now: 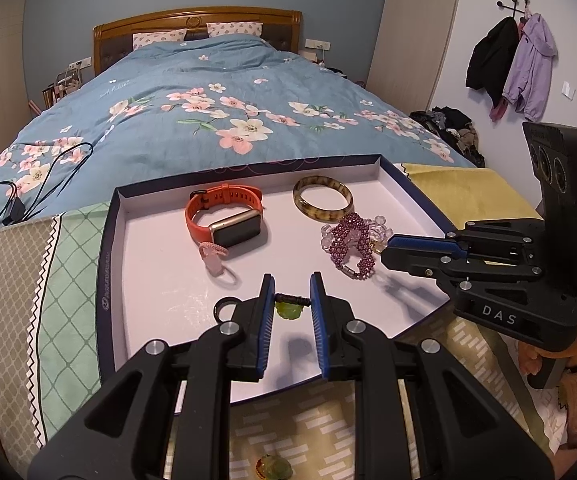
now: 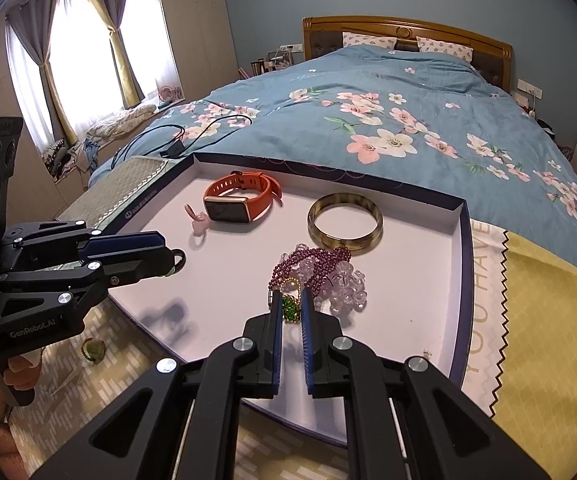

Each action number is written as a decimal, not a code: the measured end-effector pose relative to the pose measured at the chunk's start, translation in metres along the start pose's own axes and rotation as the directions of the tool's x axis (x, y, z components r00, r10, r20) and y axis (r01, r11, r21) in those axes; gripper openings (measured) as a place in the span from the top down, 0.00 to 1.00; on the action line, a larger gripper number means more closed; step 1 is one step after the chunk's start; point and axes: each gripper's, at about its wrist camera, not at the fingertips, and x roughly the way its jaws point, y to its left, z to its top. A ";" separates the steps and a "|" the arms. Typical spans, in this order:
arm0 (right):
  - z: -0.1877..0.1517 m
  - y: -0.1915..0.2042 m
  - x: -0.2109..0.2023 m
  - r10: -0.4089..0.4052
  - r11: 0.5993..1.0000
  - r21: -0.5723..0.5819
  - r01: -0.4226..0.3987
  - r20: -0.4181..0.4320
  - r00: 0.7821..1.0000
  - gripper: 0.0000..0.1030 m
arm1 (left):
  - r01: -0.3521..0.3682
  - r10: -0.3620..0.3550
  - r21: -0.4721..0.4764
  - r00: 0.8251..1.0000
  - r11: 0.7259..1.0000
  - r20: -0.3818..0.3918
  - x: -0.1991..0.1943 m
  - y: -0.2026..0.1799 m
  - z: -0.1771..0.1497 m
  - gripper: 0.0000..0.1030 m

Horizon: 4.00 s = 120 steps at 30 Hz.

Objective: Organize jewelry
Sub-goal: 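Carry both green-stone rings over the box with both tools, then open the right tool over the box while the left tool releases its ring, then grasp the yellow-green stone ring with the left tool while the right tool grasps the silver ring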

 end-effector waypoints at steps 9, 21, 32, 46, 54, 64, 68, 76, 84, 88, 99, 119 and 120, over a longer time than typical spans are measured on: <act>0.000 0.002 0.009 -0.018 1.000 -0.016 0.018 -0.019 1.000 0.93 | -0.008 0.008 0.002 1.000 1.000 -0.016 0.009 0.000 0.000 0.82; 0.000 0.003 0.016 -0.030 0.999 -0.021 0.030 -0.031 0.999 0.93 | -0.013 0.013 -0.008 0.999 1.000 -0.044 0.024 -0.001 -0.002 0.82; -0.003 -0.001 0.011 -0.041 0.999 -0.007 0.041 -0.007 0.999 0.89 | -0.014 0.013 -0.006 0.999 1.000 -0.034 0.025 -0.003 -0.002 0.82; -0.005 -0.005 -0.027 -0.001 0.999 0.048 -0.002 0.070 0.998 0.78 | -0.001 0.002 -0.003 0.996 1.000 0.094 -0.024 0.001 0.002 0.68; -0.017 0.001 -0.047 0.032 0.997 0.061 -0.037 0.086 0.996 0.68 | -0.013 0.012 0.006 0.989 1.000 0.146 -0.066 0.008 -0.011 0.63; -0.051 0.016 -0.056 0.050 0.997 0.053 -0.052 0.035 0.998 0.60 | -0.042 0.036 0.046 0.990 0.998 0.134 -0.100 0.018 -0.053 0.62; -0.064 0.020 -0.052 0.054 0.997 0.061 -0.054 0.001 0.999 0.58 | -0.047 0.039 0.071 0.993 0.996 0.108 -0.102 0.013 -0.070 0.62; -0.077 0.028 -0.050 0.067 0.996 0.068 -0.066 -0.021 0.998 0.56 | -0.005 0.002 0.087 0.999 0.996 0.040 -0.092 0.004 -0.089 0.61; -0.080 0.033 -0.048 0.069 0.996 0.065 -0.066 -0.041 0.997 0.53 | 0.005 -0.005 0.077 1.000 0.997 -0.005 -0.082 0.004 -0.089 0.60; -0.082 0.034 -0.046 0.072 0.996 0.066 -0.068 -0.058 0.996 0.52 | 0.008 -0.005 0.091 0.999 0.996 -0.039 -0.074 0.001 -0.089 0.60; -0.082 0.044 -0.045 0.034 0.999 0.025 -0.032 -0.075 0.997 0.52 | 0.009 -0.001 0.057 0.992 0.998 -0.129 -0.053 0.008 -0.088 0.62; -0.081 0.056 -0.041 -0.053 0.998 -0.048 0.049 -0.082 0.995 0.84 | 0.024 -0.012 0.081 0.991 0.996 -0.137 -0.048 0.001 -0.088 0.80; -0.081 0.056 -0.042 -0.050 0.998 -0.045 0.047 -0.082 0.995 0.85 | 0.026 -0.015 0.083 0.990 0.996 -0.137 -0.048 0.000 -0.088 0.81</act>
